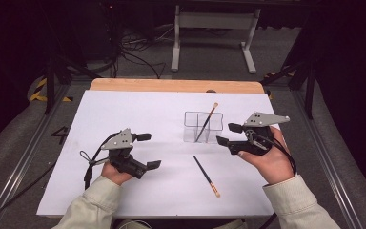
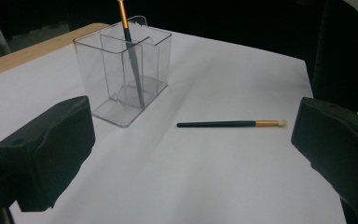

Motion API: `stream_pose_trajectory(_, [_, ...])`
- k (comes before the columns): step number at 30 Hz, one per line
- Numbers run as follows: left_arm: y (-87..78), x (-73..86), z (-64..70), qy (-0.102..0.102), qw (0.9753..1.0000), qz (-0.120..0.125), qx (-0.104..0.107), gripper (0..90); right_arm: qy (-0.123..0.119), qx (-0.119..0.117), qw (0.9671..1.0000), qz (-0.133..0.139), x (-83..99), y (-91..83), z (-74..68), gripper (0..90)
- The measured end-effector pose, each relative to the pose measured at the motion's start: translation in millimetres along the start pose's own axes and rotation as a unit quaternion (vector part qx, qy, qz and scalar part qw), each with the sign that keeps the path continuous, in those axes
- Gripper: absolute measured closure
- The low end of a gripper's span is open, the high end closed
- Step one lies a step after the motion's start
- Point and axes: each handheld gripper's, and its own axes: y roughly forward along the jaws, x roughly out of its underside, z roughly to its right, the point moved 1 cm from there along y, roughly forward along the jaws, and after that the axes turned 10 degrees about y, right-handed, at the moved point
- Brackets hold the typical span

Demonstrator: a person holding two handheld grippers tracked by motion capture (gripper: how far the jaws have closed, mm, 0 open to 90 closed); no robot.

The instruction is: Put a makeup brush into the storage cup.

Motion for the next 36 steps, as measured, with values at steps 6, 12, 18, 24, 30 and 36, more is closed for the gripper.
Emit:
stream_pose_trajectory(6, [-4.4,1.0,0.1,-0.001,0.9998,-0.016,-0.012,0.2,-0.009,-0.003,0.9996,-0.028,1.8,5.9,-3.8,33.8])
stream_pose_trajectory(12, [-6.6,1.8,-1.2,-0.001,0.9995,-0.024,-0.020,0.3,-0.016,-0.001,0.9980,-0.061,4.9,11.3,-5.8,33.9])
stream_pose_trajectory(18, [-9.4,3.1,-0.6,-0.003,0.9994,-0.026,-0.023,0.3,-0.017,0.001,0.9958,-0.089,6.3,15.1,-7.2,34.7])
stream_pose_trajectory(24, [-11.8,4.4,0.1,-0.005,0.9992,-0.029,-0.026,0.3,-0.017,0.001,0.9926,-0.120,7.4,20.2,-9.5,35.3])
stream_pose_trajectory(30, [-15.1,5.7,0.4,-0.005,0.9990,-0.031,-0.031,0.3,-0.022,0.003,0.9888,-0.148,9.2,27.0,-11.7,35.4])
stream_pose_trajectory(36, [-17.5,6.8,0.3,-0.008,0.9988,-0.035,-0.034,0.3,-0.028,0.000,0.9858,-0.165,11.3,34.3,-13.7,35.4])
